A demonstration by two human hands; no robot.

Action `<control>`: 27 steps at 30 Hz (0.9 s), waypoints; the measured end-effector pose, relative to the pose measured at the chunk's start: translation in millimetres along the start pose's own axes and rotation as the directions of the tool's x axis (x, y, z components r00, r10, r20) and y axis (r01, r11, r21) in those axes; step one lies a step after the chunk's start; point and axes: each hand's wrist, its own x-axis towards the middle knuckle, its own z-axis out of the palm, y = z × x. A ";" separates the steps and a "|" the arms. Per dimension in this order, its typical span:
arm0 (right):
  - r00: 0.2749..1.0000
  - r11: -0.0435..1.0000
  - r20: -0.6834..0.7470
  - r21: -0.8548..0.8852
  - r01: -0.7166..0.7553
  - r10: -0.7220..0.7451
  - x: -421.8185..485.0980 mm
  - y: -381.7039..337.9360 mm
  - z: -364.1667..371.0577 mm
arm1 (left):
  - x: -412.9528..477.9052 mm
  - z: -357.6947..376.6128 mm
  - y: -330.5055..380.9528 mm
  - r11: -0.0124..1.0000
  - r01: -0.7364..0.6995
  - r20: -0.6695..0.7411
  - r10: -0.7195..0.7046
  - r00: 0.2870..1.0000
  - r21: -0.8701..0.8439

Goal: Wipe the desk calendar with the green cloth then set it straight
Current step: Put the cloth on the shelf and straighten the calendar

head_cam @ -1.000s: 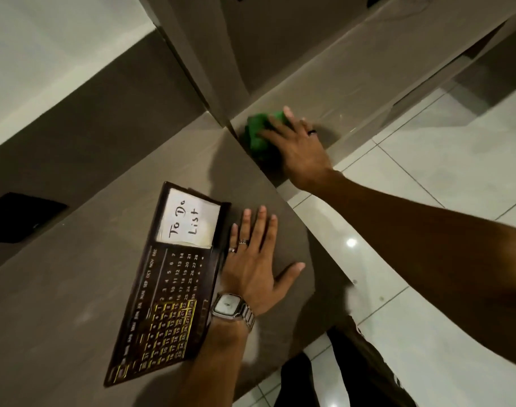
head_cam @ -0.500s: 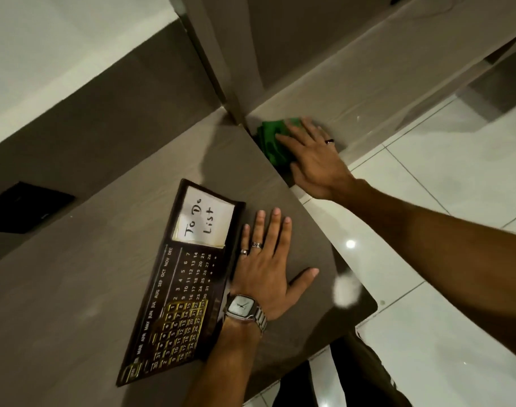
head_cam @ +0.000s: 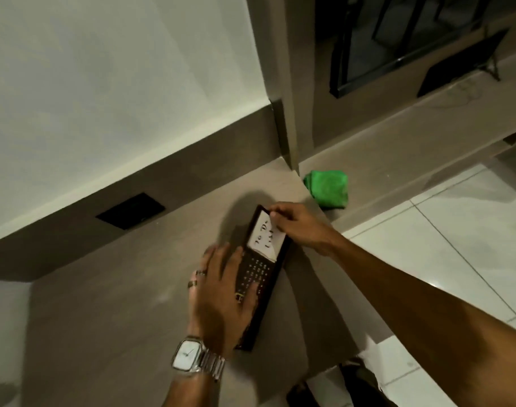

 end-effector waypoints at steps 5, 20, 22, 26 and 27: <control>0.996 0.996 -0.091 -0.091 0.005 -0.014 2.9 5.1 3.1 | -46.8 1.1 -48.9 0.964 0.177 0.153 -0.148 0.977 -0.198; 0.990 1.000 -0.136 0.010 0.022 -0.020 -6.2 16.5 47.3 | -57.9 -35.3 -132.9 0.755 0.429 0.007 -0.491 0.871 -0.497; 0.993 0.999 -0.114 0.029 0.042 -0.038 -8.5 17.6 56.3 | -52.7 -37.7 -147.4 0.706 0.460 0.014 -0.538 0.843 -0.538; 0.991 0.999 -0.132 0.022 0.037 -0.034 -7.9 17.0 75.0 | -39.8 -40.3 -173.5 0.673 0.479 0.008 -0.575 0.818 -0.564; 0.989 0.999 -0.143 0.016 0.032 -0.029 -6.3 16.9 78.3 | -36.1 -41.0 -178.9 0.684 0.475 0.004 -0.568 0.823 -0.554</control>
